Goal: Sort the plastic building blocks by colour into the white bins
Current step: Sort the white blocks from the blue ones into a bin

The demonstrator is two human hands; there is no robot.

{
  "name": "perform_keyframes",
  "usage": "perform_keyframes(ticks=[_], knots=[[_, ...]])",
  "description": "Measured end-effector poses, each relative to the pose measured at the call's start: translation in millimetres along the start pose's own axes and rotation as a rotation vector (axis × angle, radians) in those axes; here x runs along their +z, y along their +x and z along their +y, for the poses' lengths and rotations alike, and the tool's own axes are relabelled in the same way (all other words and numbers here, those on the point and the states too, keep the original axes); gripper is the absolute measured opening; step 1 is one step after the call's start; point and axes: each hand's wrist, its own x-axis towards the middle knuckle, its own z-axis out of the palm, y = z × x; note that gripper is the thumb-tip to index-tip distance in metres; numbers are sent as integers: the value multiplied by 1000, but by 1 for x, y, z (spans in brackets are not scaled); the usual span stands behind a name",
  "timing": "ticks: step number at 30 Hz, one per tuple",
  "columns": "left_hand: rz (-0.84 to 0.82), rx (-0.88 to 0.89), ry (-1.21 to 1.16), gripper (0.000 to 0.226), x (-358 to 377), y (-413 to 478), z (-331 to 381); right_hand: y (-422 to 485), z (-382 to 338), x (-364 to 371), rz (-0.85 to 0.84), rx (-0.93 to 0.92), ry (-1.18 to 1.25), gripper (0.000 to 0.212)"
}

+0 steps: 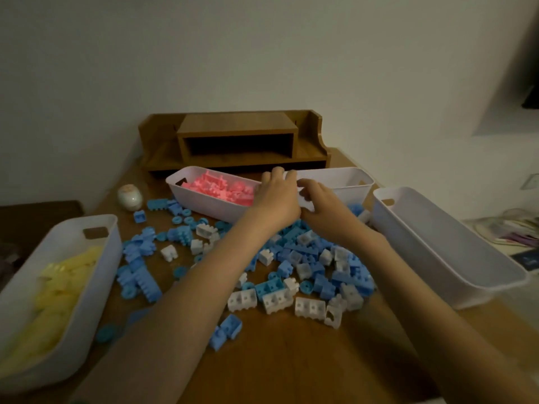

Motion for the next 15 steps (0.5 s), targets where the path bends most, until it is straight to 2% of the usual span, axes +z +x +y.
perform_keyframes(ticks=[3,6,9,12,15], knots=[[53,72,89,54,-3,-51,3,-41,-15,14,-66,-99,33,38],[41,135,153,53,6,-102,6,-83,-30,31,-122,-125,-89,49],[-12,81,166,45,18,-135,-6,-110,-40,42,-118,-121,-245,68],[-24,21,218,43,30,-160,-24,-125,-39,47,-61,-160,-351,56],[6,-64,249,43,38,-173,-39,-131,-37,48,-75,-212,-494,51]])
